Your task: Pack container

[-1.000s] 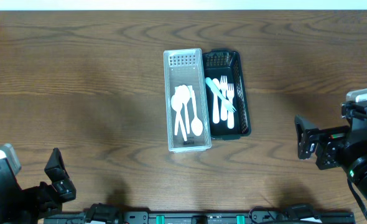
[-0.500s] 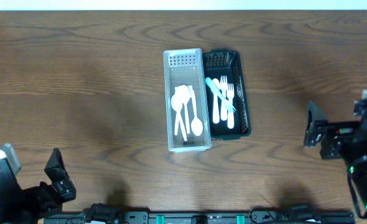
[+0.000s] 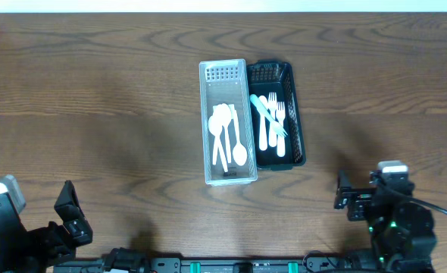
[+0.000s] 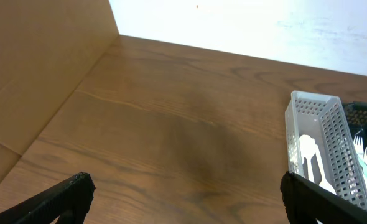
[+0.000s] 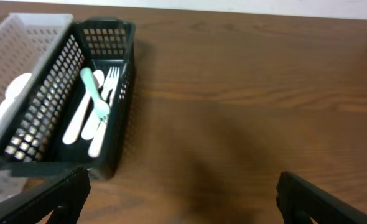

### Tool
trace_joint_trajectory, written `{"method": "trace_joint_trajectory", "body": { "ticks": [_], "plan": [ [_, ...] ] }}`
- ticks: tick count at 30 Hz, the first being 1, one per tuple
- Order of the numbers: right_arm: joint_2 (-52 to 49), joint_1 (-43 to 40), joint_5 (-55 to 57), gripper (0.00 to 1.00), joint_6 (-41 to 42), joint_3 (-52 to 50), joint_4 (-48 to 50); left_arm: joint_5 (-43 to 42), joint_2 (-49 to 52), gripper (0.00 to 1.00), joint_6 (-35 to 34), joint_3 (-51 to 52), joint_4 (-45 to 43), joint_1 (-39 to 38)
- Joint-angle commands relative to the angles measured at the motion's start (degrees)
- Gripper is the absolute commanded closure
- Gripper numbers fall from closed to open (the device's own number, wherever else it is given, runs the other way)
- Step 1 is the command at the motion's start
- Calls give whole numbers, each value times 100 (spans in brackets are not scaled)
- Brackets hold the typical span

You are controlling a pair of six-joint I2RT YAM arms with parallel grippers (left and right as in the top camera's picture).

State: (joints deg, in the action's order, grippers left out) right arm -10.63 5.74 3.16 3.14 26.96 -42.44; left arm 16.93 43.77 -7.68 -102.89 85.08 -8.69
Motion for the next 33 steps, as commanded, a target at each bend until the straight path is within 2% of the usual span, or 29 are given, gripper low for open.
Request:
{"method": "trace_joint_trajectory", "body": {
  "ticks": [1,13,33],
  "plan": [
    [457,-52,-39,1,291,-608,267,74,0,2,11,-24,0,26],
    [968,-52,-44,1,627,-1812,564,72,0,2,13,-24,0,26],
    [1034,-52,-39,1,623,-1810,553,72,0,2,13,-24,0,26]
  ]
}}
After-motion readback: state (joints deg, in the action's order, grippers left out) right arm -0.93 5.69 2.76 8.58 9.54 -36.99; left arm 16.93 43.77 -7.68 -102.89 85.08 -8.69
